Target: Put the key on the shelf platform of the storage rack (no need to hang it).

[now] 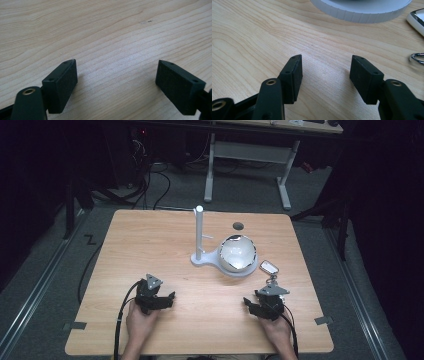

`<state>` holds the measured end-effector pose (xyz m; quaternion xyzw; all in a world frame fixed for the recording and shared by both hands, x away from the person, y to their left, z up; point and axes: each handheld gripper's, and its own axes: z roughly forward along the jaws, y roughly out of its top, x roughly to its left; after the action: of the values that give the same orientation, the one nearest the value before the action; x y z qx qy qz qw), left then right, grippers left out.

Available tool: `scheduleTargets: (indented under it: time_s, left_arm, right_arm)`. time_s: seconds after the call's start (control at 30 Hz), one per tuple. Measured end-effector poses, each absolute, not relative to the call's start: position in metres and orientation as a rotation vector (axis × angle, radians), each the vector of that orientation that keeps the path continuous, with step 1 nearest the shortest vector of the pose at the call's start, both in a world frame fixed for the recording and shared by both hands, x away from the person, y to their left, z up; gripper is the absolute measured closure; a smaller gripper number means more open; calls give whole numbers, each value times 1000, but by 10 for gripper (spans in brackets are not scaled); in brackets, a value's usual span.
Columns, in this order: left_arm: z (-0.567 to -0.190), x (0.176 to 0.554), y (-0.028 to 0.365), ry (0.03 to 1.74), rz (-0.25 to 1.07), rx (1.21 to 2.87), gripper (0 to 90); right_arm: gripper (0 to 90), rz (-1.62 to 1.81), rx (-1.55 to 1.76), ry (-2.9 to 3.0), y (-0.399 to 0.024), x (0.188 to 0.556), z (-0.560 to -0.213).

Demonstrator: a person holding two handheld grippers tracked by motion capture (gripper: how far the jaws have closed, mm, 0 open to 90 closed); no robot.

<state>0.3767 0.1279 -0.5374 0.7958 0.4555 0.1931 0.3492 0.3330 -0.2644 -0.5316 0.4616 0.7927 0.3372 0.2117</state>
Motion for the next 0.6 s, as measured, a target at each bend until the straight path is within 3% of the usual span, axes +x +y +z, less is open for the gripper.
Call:
scheduleTargets:
  time_s: [0.6]
  left_arm:
    - [-537, 377, 128, 1180, 500, 2062, 181]
  right_arm:
    - [445, 934, 1294, 2193, -264, 333, -532]
